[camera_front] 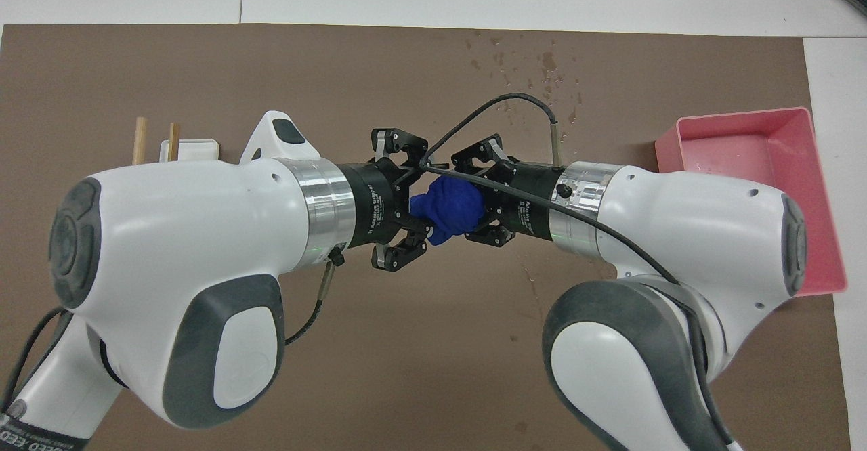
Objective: Wipe water with towel using both arms
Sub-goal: 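Pull the cloth away with the right gripper while the left gripper withdraws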
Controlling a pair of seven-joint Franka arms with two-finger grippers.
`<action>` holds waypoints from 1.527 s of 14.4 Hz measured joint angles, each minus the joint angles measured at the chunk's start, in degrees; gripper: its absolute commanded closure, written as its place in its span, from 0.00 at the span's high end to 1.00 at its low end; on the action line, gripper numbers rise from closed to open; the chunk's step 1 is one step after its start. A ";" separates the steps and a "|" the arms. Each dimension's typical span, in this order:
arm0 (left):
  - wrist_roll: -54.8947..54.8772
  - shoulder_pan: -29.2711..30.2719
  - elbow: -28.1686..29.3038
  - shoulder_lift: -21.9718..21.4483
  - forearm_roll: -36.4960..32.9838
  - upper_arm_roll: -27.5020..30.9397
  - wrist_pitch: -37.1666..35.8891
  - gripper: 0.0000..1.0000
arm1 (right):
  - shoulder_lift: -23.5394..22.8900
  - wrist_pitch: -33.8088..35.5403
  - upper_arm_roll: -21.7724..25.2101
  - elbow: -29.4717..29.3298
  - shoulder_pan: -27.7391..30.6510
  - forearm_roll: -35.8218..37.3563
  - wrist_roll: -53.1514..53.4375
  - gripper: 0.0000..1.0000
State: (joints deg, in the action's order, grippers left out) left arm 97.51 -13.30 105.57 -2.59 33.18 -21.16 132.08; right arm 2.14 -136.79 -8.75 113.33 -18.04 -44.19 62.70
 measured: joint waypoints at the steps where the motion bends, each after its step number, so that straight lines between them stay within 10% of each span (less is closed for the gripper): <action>1: -0.24 0.14 -0.05 -0.01 -1.64 0.20 0.02 1.00 | 0.03 1.94 0.02 -0.02 0.15 1.37 -0.93 0.00; 15: -49.79 17.71 -0.38 -0.30 -20.50 1.51 -12.14 1.00 | 3.34 37.90 0.08 0.30 9.30 22.05 -28.66 0.00; 22: -82.41 20.21 -4.52 -0.51 -32.66 1.78 -30.28 1.00 | 12.00 38.39 -0.02 19.24 12.48 23.25 -38.61 0.00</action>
State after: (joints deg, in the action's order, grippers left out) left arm 15.11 6.91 101.04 -3.10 0.52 -19.38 101.81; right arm 14.14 -98.41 -8.77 132.57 -5.56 -20.94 24.09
